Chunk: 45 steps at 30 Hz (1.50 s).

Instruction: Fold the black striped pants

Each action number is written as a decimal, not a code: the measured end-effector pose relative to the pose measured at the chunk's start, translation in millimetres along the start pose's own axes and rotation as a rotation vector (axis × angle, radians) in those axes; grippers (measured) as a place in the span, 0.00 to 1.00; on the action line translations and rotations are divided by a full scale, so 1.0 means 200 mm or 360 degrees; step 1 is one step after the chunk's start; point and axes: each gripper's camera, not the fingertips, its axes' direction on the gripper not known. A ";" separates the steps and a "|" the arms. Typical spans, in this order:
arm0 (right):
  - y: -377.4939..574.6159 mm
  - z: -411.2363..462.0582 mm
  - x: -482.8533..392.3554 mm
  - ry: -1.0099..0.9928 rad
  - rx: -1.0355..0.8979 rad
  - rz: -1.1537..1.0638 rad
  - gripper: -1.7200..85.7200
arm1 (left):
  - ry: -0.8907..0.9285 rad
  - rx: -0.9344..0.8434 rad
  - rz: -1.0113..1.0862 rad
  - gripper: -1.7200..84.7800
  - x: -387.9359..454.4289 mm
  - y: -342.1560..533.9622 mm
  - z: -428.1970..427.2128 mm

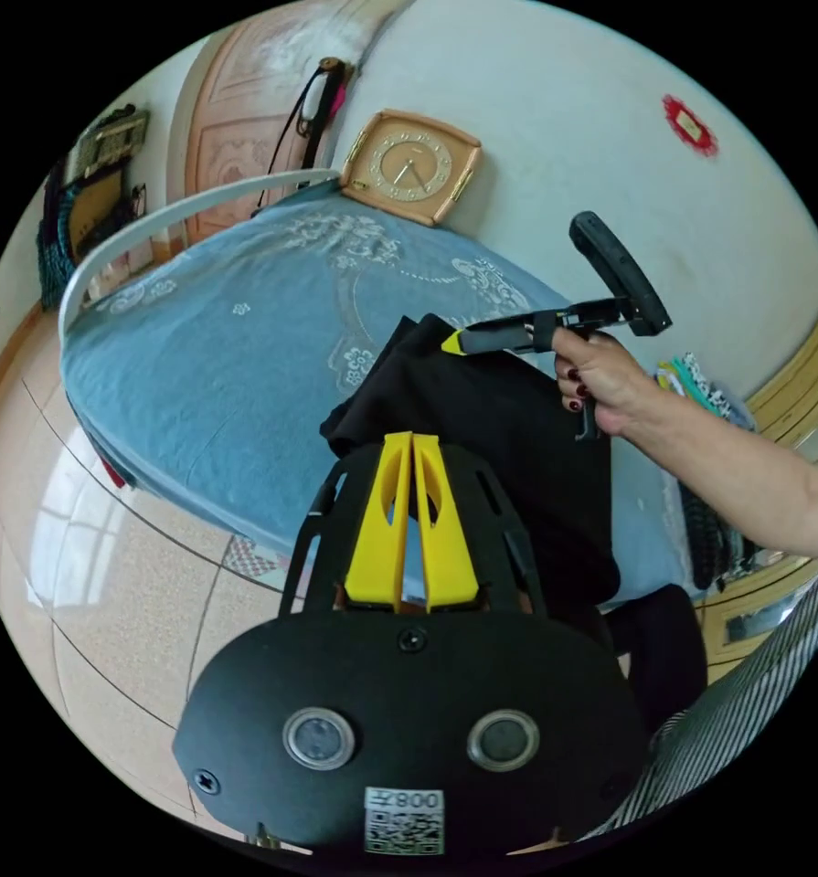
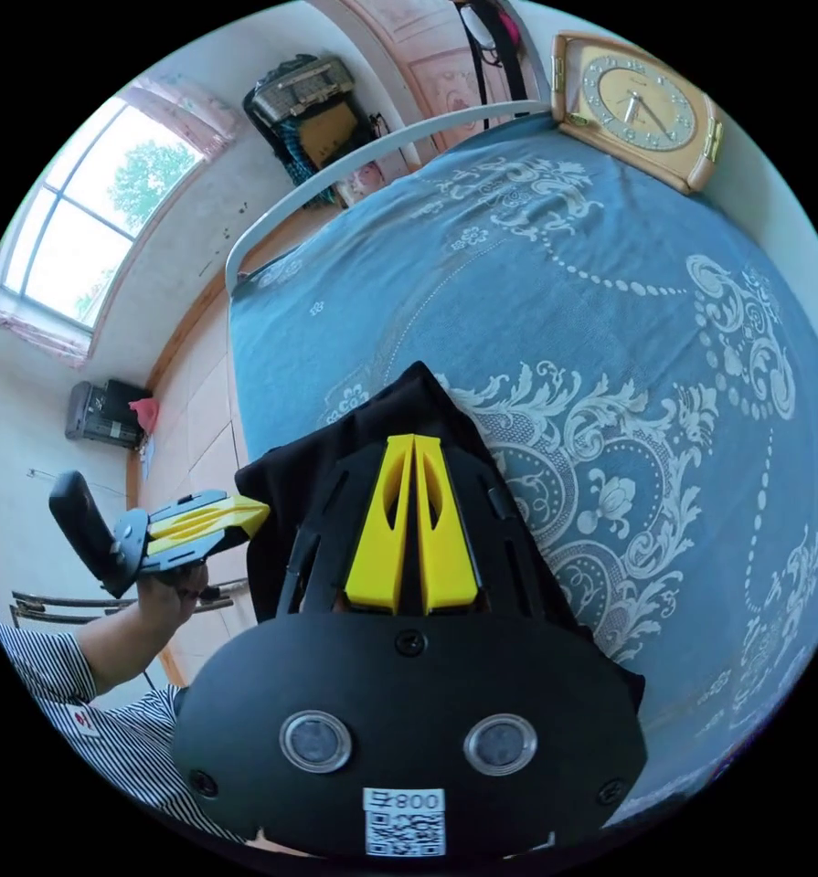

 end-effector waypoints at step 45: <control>1.81 1.12 1.02 -0.1705 0.0401 0.1123 0.14 | 0.0920 -0.0764 -0.0008 0.05 0.34 0.59 0.59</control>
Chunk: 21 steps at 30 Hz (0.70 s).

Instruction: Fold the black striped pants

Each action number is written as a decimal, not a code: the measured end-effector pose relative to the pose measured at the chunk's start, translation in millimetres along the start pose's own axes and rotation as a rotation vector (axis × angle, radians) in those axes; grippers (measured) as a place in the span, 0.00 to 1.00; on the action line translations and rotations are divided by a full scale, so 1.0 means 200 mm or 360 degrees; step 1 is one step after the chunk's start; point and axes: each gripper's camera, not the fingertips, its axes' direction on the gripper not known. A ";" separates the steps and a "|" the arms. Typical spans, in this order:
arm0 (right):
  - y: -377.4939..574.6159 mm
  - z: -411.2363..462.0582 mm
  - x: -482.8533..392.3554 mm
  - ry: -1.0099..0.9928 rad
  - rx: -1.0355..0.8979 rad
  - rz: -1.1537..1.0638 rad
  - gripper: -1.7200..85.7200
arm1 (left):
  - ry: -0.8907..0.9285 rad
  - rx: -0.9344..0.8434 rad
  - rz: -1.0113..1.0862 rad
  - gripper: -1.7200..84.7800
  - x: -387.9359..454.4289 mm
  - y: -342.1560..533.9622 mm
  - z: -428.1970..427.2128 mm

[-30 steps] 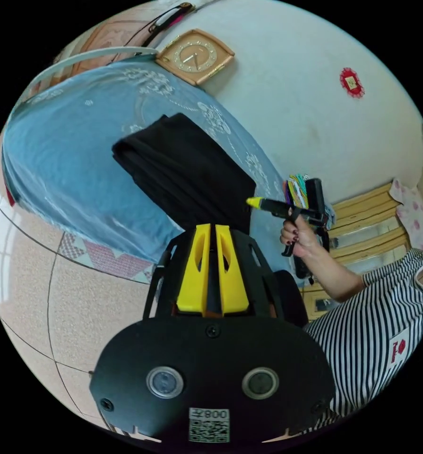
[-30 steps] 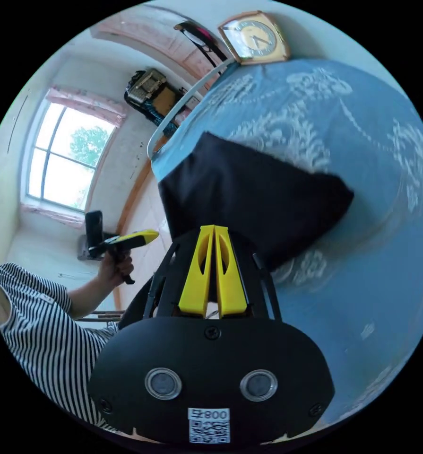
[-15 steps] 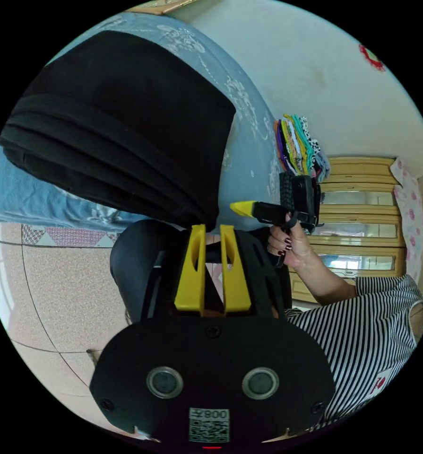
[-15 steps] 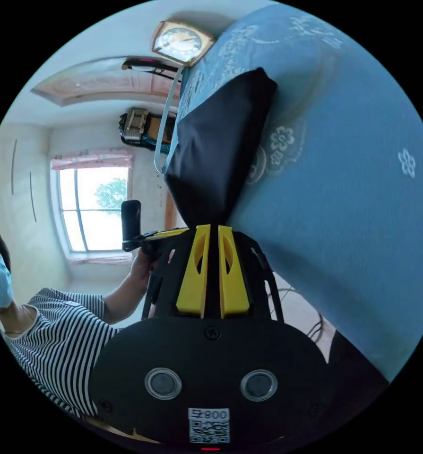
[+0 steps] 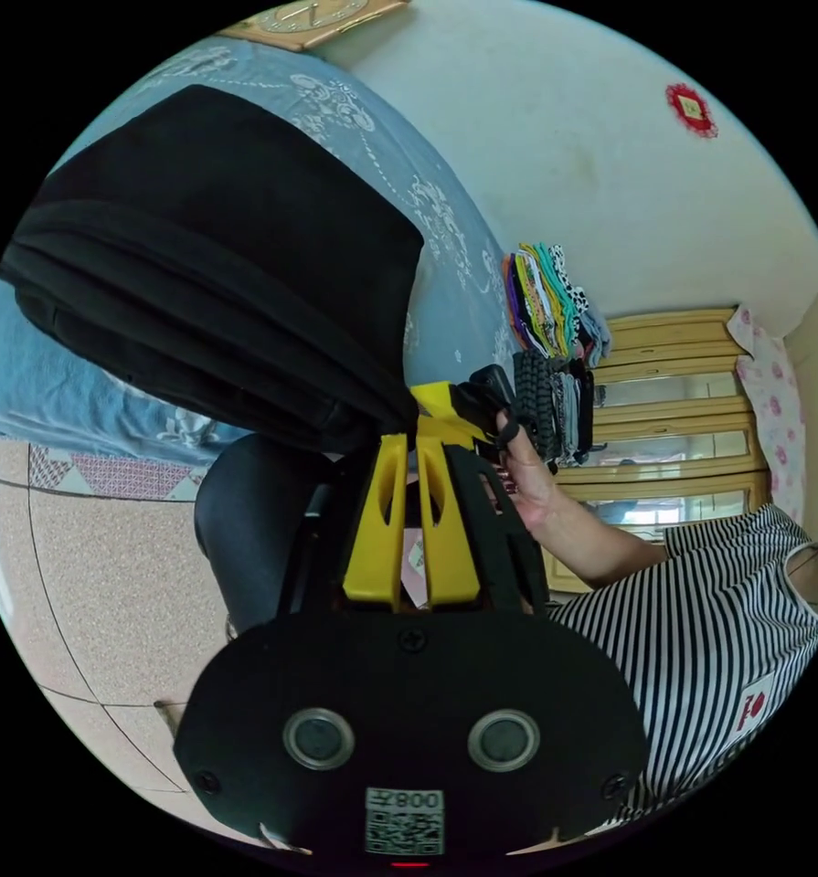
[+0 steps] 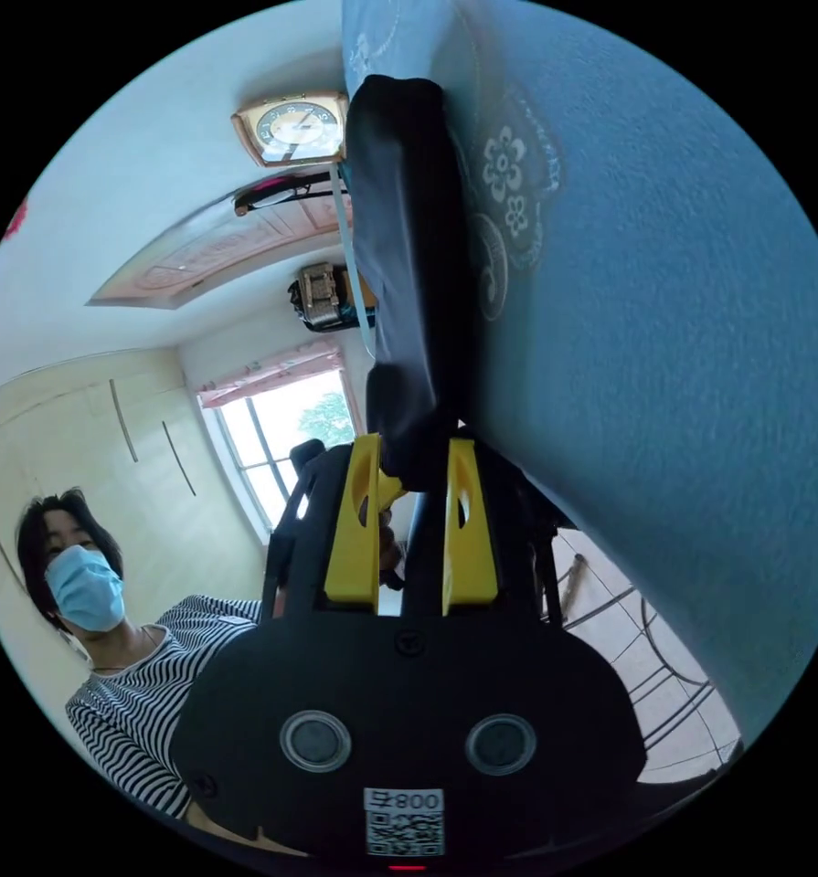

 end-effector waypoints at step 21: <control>-0.14 0.19 0.40 -0.0017 -0.0025 -0.0063 0.04 | 0.0571 0.0898 -0.0594 0.17 -0.96 0.32 -0.73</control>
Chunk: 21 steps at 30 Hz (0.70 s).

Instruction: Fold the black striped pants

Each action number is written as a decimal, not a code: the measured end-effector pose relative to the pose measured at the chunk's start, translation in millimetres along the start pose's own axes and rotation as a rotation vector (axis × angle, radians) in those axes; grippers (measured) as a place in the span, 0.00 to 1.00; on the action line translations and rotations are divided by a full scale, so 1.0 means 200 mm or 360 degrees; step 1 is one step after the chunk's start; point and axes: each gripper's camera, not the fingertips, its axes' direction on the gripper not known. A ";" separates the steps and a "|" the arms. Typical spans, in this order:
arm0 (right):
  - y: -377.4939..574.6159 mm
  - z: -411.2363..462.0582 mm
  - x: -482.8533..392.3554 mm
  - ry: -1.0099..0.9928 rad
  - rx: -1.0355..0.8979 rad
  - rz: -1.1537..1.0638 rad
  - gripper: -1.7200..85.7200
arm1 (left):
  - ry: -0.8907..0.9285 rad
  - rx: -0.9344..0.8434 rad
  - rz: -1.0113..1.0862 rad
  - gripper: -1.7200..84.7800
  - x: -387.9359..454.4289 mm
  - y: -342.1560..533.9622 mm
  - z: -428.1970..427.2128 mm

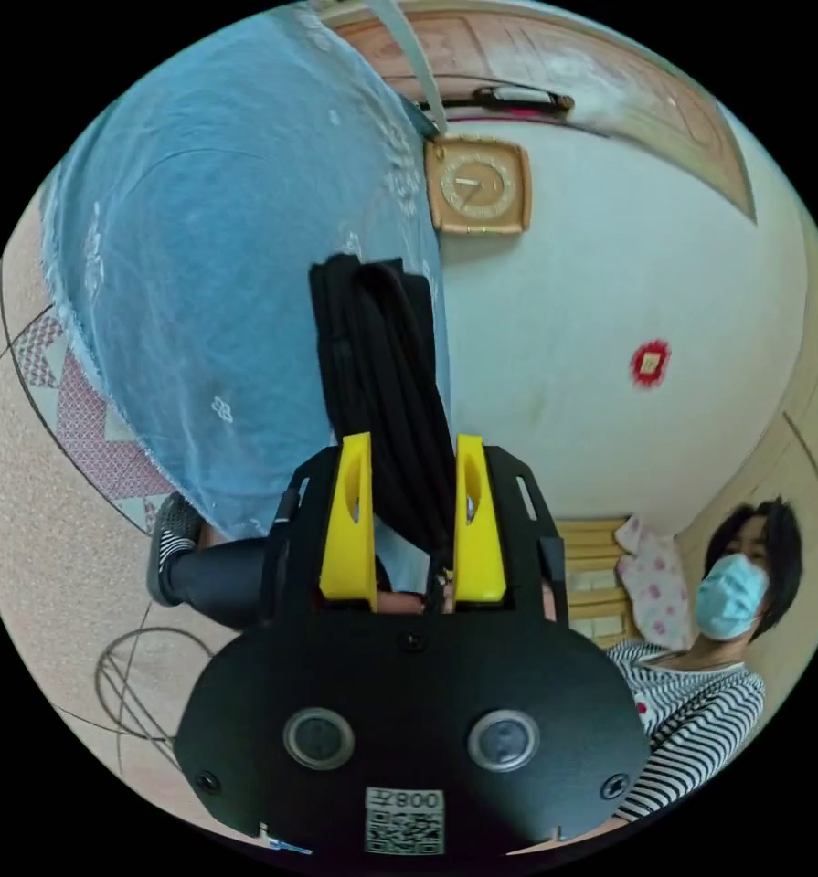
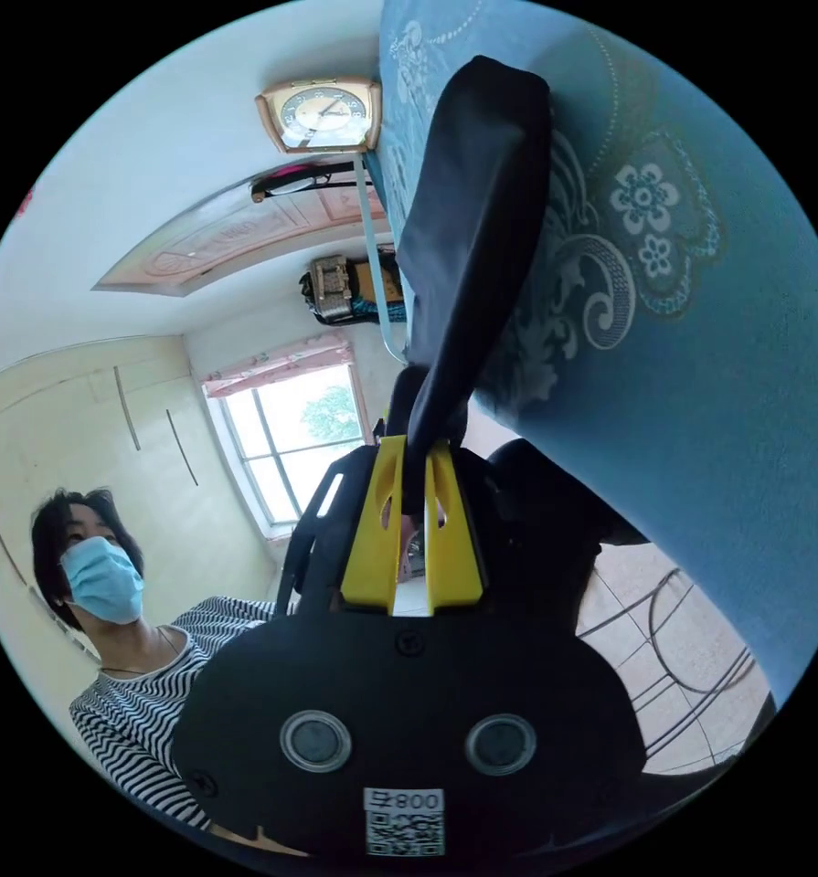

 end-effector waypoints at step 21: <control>-0.05 0.13 0.40 -0.0099 0.0008 -0.0134 0.03 | 0.0217 0.0161 -0.0260 0.22 -0.31 -0.36 -0.02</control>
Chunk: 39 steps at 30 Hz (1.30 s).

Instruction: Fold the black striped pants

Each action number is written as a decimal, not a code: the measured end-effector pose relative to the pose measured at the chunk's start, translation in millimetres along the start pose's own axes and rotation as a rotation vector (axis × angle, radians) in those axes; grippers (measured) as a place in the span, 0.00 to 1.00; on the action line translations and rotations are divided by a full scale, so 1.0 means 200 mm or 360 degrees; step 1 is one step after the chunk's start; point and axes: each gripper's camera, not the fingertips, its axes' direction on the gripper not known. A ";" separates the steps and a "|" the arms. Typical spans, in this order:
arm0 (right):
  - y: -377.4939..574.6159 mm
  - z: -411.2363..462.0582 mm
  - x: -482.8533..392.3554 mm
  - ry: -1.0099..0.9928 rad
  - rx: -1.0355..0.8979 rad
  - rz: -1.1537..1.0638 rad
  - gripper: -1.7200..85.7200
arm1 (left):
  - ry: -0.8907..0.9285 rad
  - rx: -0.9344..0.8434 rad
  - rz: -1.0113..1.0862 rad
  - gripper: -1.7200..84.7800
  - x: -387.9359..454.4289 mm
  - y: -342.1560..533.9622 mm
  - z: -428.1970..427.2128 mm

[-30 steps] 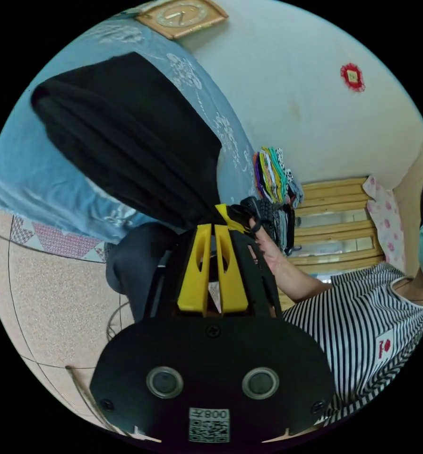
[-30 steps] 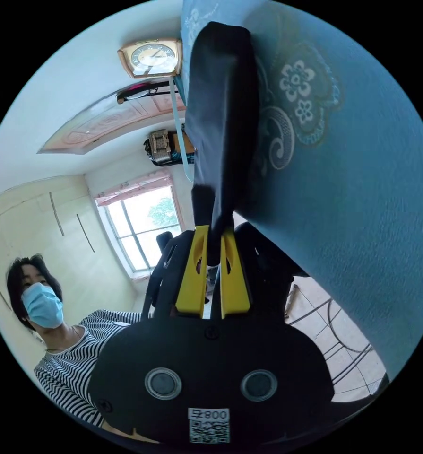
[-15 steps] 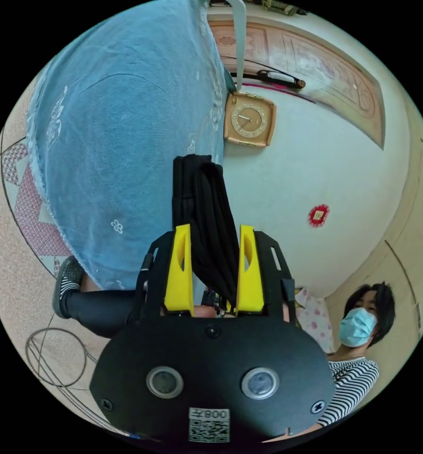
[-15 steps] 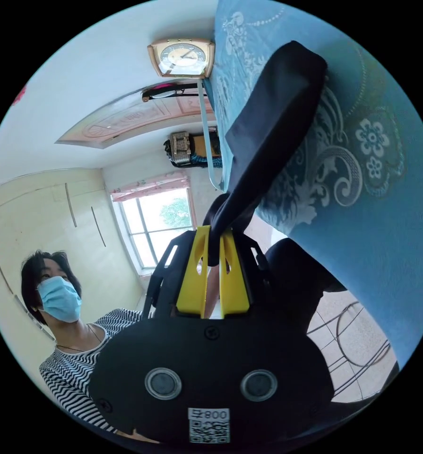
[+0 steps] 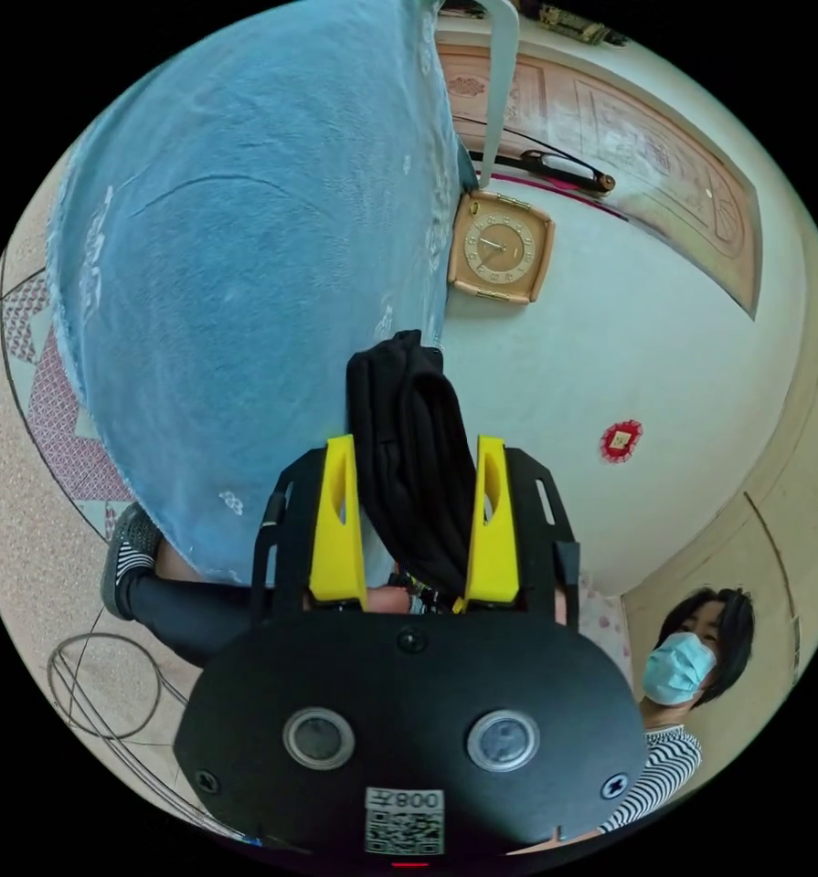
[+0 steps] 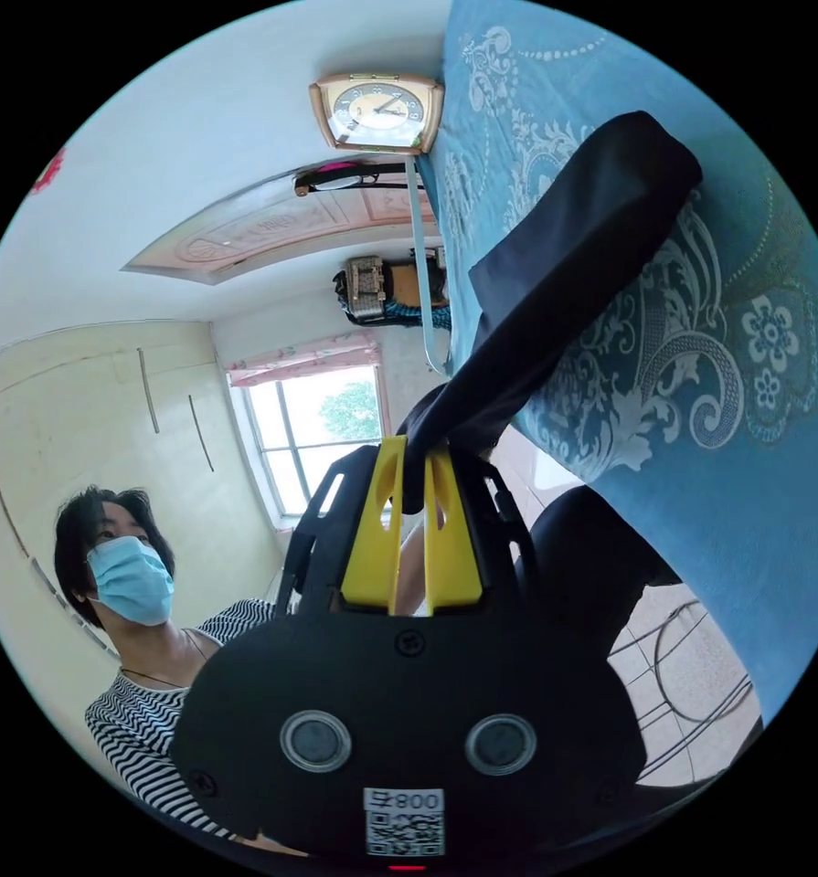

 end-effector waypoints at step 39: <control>1.77 -0.76 1.50 0.0027 0.0415 -0.0305 0.02 | -0.0091 -0.0604 0.0402 0.13 0.33 1.22 2.03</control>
